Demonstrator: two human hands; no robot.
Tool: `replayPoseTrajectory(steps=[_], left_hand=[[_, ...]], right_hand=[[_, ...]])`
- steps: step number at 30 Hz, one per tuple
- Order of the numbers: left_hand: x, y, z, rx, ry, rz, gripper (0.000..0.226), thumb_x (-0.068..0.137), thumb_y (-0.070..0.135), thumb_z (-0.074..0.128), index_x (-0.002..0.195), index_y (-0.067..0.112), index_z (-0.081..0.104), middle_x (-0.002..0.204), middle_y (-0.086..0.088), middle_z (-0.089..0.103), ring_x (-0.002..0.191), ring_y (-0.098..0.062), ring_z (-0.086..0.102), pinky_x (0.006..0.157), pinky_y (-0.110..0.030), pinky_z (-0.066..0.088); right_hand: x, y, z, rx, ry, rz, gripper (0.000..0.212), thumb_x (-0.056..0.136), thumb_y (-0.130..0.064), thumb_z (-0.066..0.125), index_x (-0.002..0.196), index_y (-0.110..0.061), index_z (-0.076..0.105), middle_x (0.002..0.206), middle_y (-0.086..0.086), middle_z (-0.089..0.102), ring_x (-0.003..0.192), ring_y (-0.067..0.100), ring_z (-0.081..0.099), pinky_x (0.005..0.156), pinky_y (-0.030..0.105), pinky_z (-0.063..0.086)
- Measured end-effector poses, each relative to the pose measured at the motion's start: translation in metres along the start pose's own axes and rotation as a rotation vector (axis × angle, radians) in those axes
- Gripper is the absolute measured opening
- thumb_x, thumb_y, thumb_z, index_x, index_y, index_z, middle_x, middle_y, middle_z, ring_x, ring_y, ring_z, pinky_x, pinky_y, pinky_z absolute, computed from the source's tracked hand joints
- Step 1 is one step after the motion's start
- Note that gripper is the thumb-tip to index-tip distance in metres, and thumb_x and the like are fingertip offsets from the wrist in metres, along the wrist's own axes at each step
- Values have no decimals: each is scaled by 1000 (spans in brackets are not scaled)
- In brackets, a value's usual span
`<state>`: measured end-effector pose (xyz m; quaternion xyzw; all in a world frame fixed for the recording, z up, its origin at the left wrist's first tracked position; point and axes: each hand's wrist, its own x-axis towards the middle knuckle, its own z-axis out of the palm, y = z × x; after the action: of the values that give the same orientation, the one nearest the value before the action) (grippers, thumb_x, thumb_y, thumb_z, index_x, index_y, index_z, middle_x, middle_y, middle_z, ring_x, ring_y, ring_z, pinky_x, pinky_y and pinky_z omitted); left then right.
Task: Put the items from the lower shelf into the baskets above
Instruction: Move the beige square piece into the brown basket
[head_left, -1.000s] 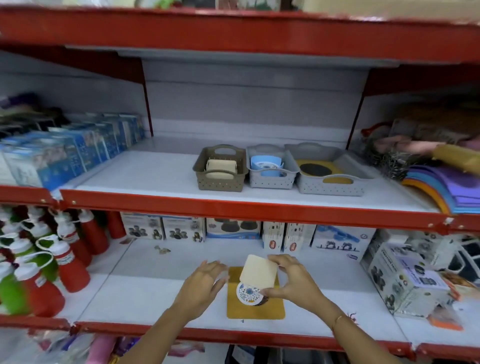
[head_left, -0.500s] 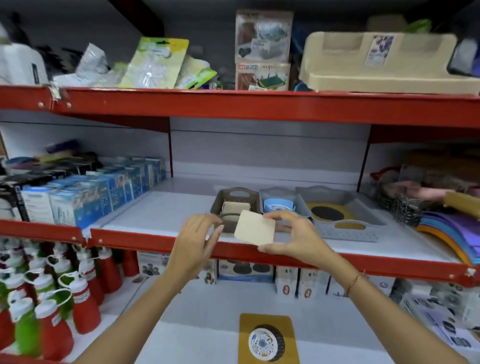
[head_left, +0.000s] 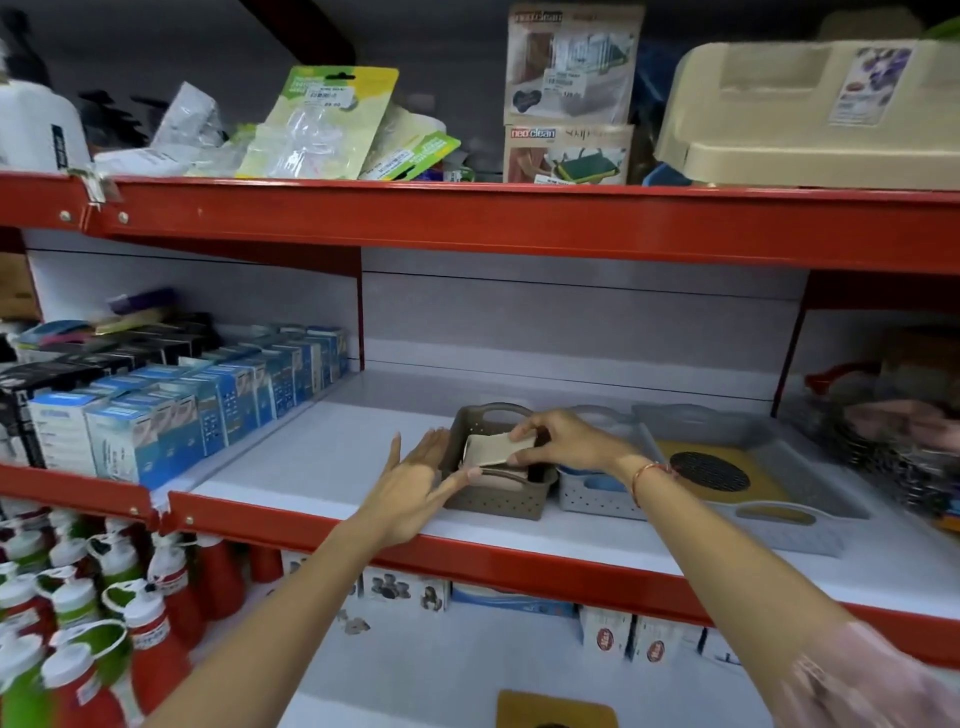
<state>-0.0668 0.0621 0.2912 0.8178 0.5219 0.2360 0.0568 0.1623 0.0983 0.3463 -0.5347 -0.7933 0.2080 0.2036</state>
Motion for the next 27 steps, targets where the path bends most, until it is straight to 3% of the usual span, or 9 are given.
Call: replayPoseTrajectory(steps=[4, 6, 10, 13, 15, 17, 21, 27], left_hand=[[0, 0, -3, -34, 0, 14, 73, 92, 57, 27, 137, 2, 43, 158, 0, 16, 140, 0, 1, 113, -28, -13], [0, -1, -2, -53, 9, 21, 72, 92, 57, 28, 139, 5, 41, 158, -2, 17, 144, -5, 3, 116, -29, -10], [2, -5, 1, -57, 13, 44, 98, 79, 74, 16, 130, -2, 50, 158, -2, 21, 140, 3, 3, 119, -31, -7], [1, -5, 1, -34, 18, 41, 98, 79, 73, 14, 128, -3, 51, 157, -3, 22, 146, -6, 8, 119, -32, -7], [0, -3, 0, 0, 31, 45, 95, 81, 70, 13, 127, -2, 53, 157, -4, 23, 146, -8, 9, 119, -33, -7], [-5, 0, 0, 16, 82, 46, 87, 85, 66, 15, 130, 0, 50, 157, -5, 25, 146, -10, 10, 121, -36, -6], [-25, 16, 4, -66, 264, 125, 68, 93, 58, 19, 145, 15, 31, 153, -3, 34, 145, -12, 18, 122, -43, 3], [-81, 45, 21, -209, 532, 281, 37, 97, 26, 38, 126, 10, 55, 132, -3, 56, 127, -12, 46, 113, -32, 30]], right_hand=[[14, 5, 7, -30, -81, -26, 39, 82, -33, 70, 118, -21, 65, 131, -2, 59, 122, 15, 51, 108, 33, 37], [15, 4, 8, -33, -106, -29, 38, 84, -29, 68, 120, -18, 64, 133, -1, 59, 123, 13, 50, 110, 32, 36], [17, 2, 10, -137, -132, -17, 31, 93, -25, 57, 123, -21, 63, 136, -2, 57, 126, 16, 50, 113, 35, 34], [11, -6, 11, -253, -110, 8, 33, 98, -27, 46, 129, -25, 58, 141, -3, 53, 131, 18, 45, 115, 35, 21], [0, -15, 13, -296, 33, -19, 35, 99, -26, 42, 131, -25, 56, 141, 0, 53, 131, 21, 44, 113, 36, 21], [-18, -24, 18, -244, 245, -72, 34, 99, -26, 43, 130, -24, 56, 133, 3, 59, 125, 22, 47, 106, 33, 33], [-63, -35, 37, -123, 628, -261, 25, 95, -22, 49, 112, -18, 68, 111, -1, 69, 106, 16, 57, 91, 32, 47], [-140, -36, 82, 88, 826, -269, 19, 93, -17, 54, 99, -12, 70, 93, -4, 70, 87, 6, 61, 77, 14, 47]])
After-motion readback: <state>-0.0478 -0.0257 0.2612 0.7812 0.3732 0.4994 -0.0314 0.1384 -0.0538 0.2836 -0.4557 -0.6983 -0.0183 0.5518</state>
